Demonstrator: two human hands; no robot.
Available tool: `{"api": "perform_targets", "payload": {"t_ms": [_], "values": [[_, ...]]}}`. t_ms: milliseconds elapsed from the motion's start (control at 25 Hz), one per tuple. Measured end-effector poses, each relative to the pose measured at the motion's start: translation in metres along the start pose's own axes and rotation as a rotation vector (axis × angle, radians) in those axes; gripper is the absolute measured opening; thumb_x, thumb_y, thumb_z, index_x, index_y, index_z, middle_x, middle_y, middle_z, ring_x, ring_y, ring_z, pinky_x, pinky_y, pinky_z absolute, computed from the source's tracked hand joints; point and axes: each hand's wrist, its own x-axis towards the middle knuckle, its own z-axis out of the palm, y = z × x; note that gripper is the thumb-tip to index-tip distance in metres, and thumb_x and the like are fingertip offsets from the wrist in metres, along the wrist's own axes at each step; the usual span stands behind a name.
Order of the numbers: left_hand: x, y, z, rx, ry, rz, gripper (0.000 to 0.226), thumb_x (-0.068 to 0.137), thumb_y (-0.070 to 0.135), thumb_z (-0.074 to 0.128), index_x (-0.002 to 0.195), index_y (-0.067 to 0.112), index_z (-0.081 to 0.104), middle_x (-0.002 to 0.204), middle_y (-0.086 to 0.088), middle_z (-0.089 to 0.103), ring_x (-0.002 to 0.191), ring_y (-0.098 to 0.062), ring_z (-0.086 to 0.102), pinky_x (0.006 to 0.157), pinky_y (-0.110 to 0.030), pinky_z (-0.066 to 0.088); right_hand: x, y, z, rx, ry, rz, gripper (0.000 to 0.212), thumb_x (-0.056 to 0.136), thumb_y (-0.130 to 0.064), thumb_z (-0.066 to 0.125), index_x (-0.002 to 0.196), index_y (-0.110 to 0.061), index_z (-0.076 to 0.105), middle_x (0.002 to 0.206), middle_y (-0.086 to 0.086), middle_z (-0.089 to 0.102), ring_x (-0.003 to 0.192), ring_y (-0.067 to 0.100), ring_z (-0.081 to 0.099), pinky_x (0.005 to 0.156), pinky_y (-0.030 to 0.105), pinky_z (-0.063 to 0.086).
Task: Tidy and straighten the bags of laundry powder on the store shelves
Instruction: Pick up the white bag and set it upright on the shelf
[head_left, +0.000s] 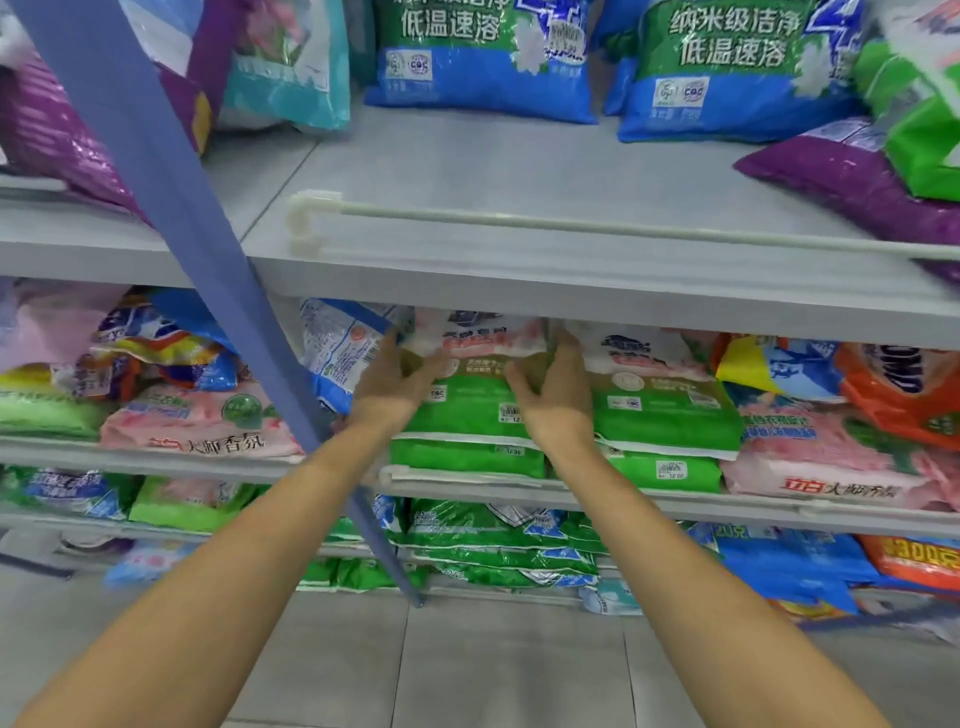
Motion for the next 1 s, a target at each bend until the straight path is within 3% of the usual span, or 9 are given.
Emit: {"api": "perform_targets", "payload": {"t_ms": [80, 160, 240, 360, 480, 720, 880, 960, 1000], "values": [[0.002, -0.004, 0.005, 0.266, 0.023, 0.081, 0.076, 0.086, 0.066, 0.038, 0.145, 0.021, 0.024, 0.127, -0.01, 0.055, 0.113, -0.031, 0.053, 0.094, -0.04, 0.045, -0.002, 0.005, 0.006, -0.331, 0.012, -0.043, 0.044, 0.096, -0.044, 0.039, 0.13, -0.018, 0.042, 0.136, 0.009, 0.044, 0.101, 0.026, 0.06, 0.079, 0.029, 0.05], [0.002, -0.006, 0.008, 0.352, 0.023, 0.088, 0.076, 0.088, 0.066, 0.032, 0.147, 0.021, 0.019, 0.144, -0.012, 0.04, 0.129, -0.032, 0.041, 0.101, -0.041, 0.037, -0.005, 0.011, 0.014, -0.477, 0.039, -0.103, 0.042, 0.099, -0.043, 0.028, 0.122, -0.015, 0.048, 0.131, 0.012, 0.046, 0.107, 0.03, 0.057, 0.079, 0.038, 0.053], [-0.001, -0.006, 0.01, 0.365, 0.023, 0.075, 0.075, 0.089, 0.065, 0.031, 0.149, 0.023, 0.014, 0.15, -0.012, 0.029, 0.134, -0.031, 0.033, 0.105, -0.041, 0.033, -0.011, 0.018, 0.021, -0.483, 0.077, -0.186, 0.046, 0.1, -0.041, 0.025, 0.126, -0.012, 0.049, 0.143, 0.017, 0.037, 0.129, 0.036, 0.041, 0.095, 0.045, 0.046], [-0.015, -0.01, 0.016, 0.498, 0.127, 0.187, 0.072, 0.089, 0.062, 0.033, 0.148, 0.029, 0.011, 0.149, -0.012, 0.025, 0.133, -0.034, 0.032, 0.103, -0.043, 0.034, -0.017, 0.029, 0.031, -0.46, 0.114, -0.376, 0.051, 0.095, -0.039, 0.029, 0.133, -0.013, 0.051, 0.139, 0.019, 0.047, 0.126, 0.041, 0.045, 0.098, 0.054, 0.042], [-0.019, -0.015, 0.02, 0.588, 0.14, 0.25, 0.067, 0.09, 0.06, 0.034, 0.147, 0.029, 0.018, 0.153, -0.011, 0.023, 0.133, -0.035, 0.033, 0.102, -0.042, 0.036, -0.012, 0.037, 0.034, -0.485, 0.132, -0.399, 0.048, 0.093, -0.037, 0.033, 0.126, -0.013, 0.058, 0.123, 0.015, 0.062, 0.112, 0.037, 0.059, 0.086, 0.049, 0.052], [-0.019, -0.015, 0.02, 0.618, 0.108, 0.214, 0.069, 0.09, 0.062, 0.034, 0.147, 0.025, 0.024, 0.151, -0.015, 0.027, 0.132, -0.037, 0.036, 0.102, -0.044, 0.035, -0.017, 0.033, 0.028, -0.637, 0.123, -0.421, 0.044, 0.091, -0.035, 0.038, 0.118, -0.012, 0.064, 0.11, 0.014, 0.068, 0.101, 0.033, 0.065, 0.083, 0.046, 0.053], [-0.042, 0.005, 0.018, 0.808, 0.22, 0.494, 0.065, 0.082, 0.046, 0.06, 0.131, 0.004, 0.05, 0.13, -0.029, 0.05, 0.115, -0.046, 0.051, 0.092, -0.054, 0.043, -0.037, 0.019, -0.01, -0.628, 0.114, -0.461, 0.038, 0.087, -0.029, 0.056, 0.118, -0.008, 0.06, 0.113, 0.015, 0.065, 0.108, 0.032, 0.059, 0.097, 0.045, 0.044], [-0.067, 0.029, 0.024, 0.793, 0.186, 0.575, 0.063, 0.075, 0.033, 0.073, 0.126, 0.003, 0.052, 0.128, -0.027, 0.052, 0.112, -0.044, 0.054, 0.089, -0.052, 0.046, -0.053, 0.009, -0.056, -0.555, 0.229, -0.502, 0.029, 0.087, -0.024, 0.051, 0.107, -0.008, 0.064, 0.102, 0.011, 0.068, 0.095, 0.028, 0.062, 0.087, 0.039, 0.047], [-0.084, 0.047, 0.028, 0.773, 0.185, 0.639, 0.058, 0.071, 0.029, 0.077, 0.12, 0.004, 0.056, 0.118, -0.026, 0.057, 0.1, -0.042, 0.06, 0.079, -0.049, 0.051, -0.062, 0.004, -0.086, -0.526, 0.319, -0.533, 0.027, 0.086, -0.023, 0.047, 0.098, -0.009, 0.066, 0.09, 0.009, 0.069, 0.083, 0.027, 0.064, 0.077, 0.035, 0.049]]}}
